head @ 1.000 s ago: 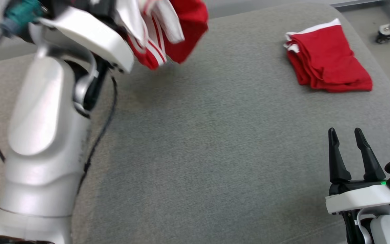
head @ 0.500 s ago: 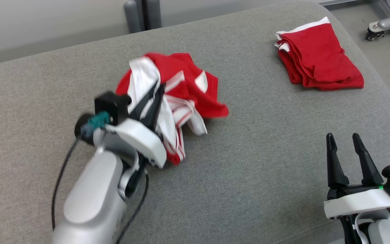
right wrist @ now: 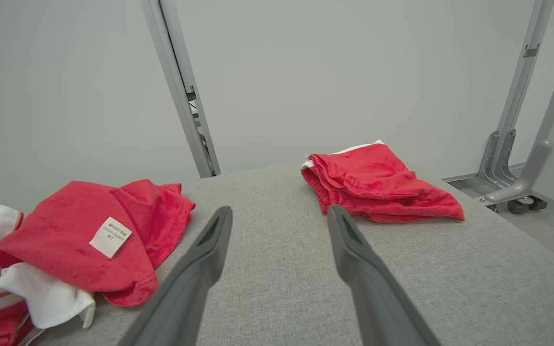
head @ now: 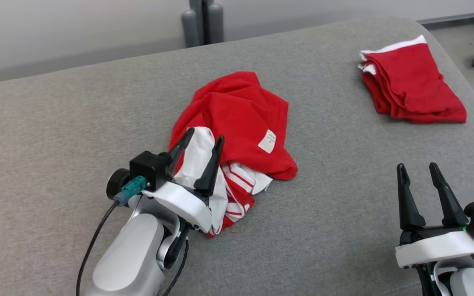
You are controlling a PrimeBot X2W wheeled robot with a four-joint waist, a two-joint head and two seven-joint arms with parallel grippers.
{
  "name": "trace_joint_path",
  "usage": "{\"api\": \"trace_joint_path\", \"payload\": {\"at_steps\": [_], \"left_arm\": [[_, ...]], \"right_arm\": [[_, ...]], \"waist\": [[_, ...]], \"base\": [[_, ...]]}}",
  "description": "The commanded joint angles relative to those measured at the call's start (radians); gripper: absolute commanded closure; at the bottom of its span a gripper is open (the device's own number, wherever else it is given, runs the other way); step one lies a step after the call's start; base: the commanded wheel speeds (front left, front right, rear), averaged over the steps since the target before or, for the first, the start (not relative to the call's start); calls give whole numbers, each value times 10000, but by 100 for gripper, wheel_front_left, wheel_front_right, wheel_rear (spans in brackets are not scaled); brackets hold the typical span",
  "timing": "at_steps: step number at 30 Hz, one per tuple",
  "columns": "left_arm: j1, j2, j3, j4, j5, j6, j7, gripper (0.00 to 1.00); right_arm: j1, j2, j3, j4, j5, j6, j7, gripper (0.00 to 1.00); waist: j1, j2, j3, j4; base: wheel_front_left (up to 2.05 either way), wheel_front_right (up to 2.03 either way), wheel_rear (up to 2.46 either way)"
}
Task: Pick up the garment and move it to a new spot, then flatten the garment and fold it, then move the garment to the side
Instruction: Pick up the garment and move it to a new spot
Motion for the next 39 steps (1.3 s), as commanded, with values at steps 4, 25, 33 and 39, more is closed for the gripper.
{"api": "trace_joint_path", "payload": {"at_steps": [4, 25, 33, 39], "left_arm": [[-35, 172, 368, -484, 56, 237, -415, 0], [3027, 1273, 3343, -3208, 782, 564, -483, 0], [3994, 883, 3956, -3388, 1173, 620, -484, 0], [4372, 679, 4426, -3434, 1399, 504, -485, 0]], "right_arm": [[265, -164, -103, -209, -119, 2, -53, 0], [915, -320, -7, -695, -191, 2, -53, 0], [1061, -377, 81, -641, -87, 2, -53, 0], [1177, -328, 98, -581, -34, 2, -53, 0]], "waist": [[0, -1, -516, 658], [0, -1, -1452, 2387], [0, -1, -1490, 2522], [0, -1, -1516, 2561]], "base": [[0, 0, 0], [0, 0, 0], [0, 0, 0], [0, 0, 0]]}}
